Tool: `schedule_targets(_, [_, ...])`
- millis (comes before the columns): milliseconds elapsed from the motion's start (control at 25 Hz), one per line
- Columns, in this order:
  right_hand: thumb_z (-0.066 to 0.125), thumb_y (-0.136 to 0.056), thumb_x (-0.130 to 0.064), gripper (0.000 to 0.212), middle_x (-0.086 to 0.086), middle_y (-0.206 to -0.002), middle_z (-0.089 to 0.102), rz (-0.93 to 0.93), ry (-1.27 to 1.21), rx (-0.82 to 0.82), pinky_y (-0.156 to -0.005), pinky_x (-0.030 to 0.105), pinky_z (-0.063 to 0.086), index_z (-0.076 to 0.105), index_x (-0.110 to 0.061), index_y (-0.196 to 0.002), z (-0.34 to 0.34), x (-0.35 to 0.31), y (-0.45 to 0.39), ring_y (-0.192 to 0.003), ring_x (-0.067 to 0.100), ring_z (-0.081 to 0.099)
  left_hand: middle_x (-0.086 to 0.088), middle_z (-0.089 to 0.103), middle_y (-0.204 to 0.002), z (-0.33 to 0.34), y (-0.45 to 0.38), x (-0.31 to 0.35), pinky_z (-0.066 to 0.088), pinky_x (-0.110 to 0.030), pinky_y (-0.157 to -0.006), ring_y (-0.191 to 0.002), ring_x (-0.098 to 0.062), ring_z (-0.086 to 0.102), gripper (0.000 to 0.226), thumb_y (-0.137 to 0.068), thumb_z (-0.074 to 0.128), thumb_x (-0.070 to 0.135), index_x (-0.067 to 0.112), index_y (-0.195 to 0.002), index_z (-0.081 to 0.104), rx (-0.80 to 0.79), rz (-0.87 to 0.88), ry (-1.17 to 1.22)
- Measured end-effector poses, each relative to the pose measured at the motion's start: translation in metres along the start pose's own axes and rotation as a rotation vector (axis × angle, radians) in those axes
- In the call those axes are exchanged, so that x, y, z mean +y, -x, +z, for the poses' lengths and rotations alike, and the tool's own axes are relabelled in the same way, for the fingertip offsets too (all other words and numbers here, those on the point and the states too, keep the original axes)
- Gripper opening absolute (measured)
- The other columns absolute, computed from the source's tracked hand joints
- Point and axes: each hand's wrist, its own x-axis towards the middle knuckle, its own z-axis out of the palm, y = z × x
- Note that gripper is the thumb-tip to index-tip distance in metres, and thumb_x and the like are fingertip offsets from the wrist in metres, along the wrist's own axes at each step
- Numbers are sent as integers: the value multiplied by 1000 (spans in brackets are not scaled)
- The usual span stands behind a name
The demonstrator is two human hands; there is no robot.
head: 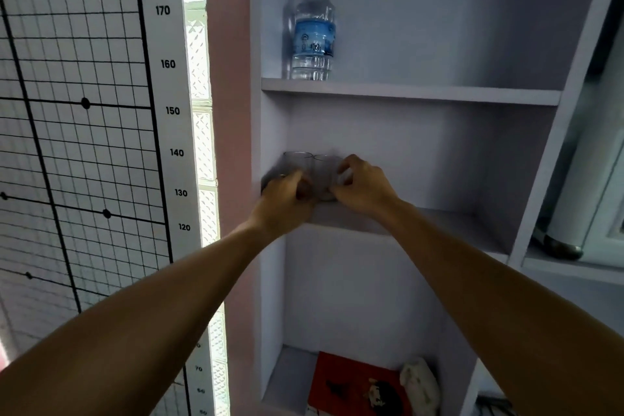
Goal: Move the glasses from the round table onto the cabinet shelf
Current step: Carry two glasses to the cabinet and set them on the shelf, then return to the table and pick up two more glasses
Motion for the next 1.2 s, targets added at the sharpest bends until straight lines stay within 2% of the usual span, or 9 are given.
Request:
schedule_targets(80, [67, -80, -23, 16, 10, -85, 74, -50, 14, -25, -71, 35, 60, 70, -11, -89, -4, -9, 8, -82, 26, 70, -7, 71, -73, -9, 8, 1, 55, -43, -64, -68, -26, 65, 10, -78, 65, 14, 6, -75, 67, -3, 83, -29])
schedule_targets(160, [69, -79, -22, 5, 3, -81, 74, -110, -14, -16, -70, 30, 58, 71, -17, -79, -2, -22, 16, -79, 20, 70, -3, 70, -75, -26, 20, 4, 56, -39, -65, -68, -22, 66, 5, -79, 67, 11, 7, -77, 69, -28, 92, -67])
schedule_targets(320, [74, -83, -26, 11, -2, -86, 72, -294, -133, -134, -73, 28, 57, 71, -21, -92, 28, -61, 39, -78, 13, 66, 6, 67, -87, -84, 69, -7, 55, -29, -71, -79, -11, 63, 11, -84, 70, 21, 21, -95, 66, 13, 11, -211])
schedule_targets(440, [74, -84, -26, 10, -5, -83, 69, -408, -173, -223, -70, 25, 55, 70, -22, -92, 64, -99, 57, -76, 11, 66, 7, 64, -90, -139, 115, -27, 54, -28, -72, -83, -8, 62, 19, -85, 71, 29, 27, -101, 63, -14, -170, -344])
schedule_targets(600, [73, -84, -30, 10, -10, -83, 66, -540, -238, -381, -61, 18, 44, 68, -26, -92, 115, -179, 92, -79, 7, 63, 10, 62, -90, -223, 194, -45, 47, -22, -68, -83, -5, 61, 20, -83, 72, 34, 32, -99, 61, 30, -459, -434])
schedule_targets(800, [73, -84, -32, 17, -2, -96, 72, -771, -258, -615, -83, 32, 56, 72, -22, -97, 170, -304, 167, -90, 14, 68, 6, 63, -86, -338, 309, -49, 49, -30, -73, -81, -16, 61, 23, -80, 74, 32, 23, -100, 64, 30, -798, -541])
schedule_targets(920, [72, -84, -27, 15, -1, -94, 73, -912, -288, -709, -78, 26, 54, 76, -17, -96, 198, -386, 232, -89, 15, 69, 4, 61, -85, -415, 397, -37, 47, -27, -73, -83, -19, 61, 23, -81, 73, 26, 20, -102, 66, 139, -934, -583])
schedule_targets(1000, [71, -85, -25, 17, 1, -94, 73, -966, -296, -752, -77, 27, 54, 77, -15, -97, 216, -438, 276, -88, 17, 68, 3, 61, -87, -460, 452, -23, 45, -26, -74, -85, -18, 61, 23, -82, 73, 27, 20, -104, 66, 186, -1002, -628])
schedule_targets(1200, [70, -83, -24, 14, 5, -93, 74, -1140, -337, -859, -73, 27, 47, 75, -14, -92, 258, -575, 409, -88, 23, 67, 4, 67, -95, -575, 596, 31, 50, -27, -77, -86, -12, 63, 22, -80, 71, 35, 27, -99, 64, 220, -1198, -720])
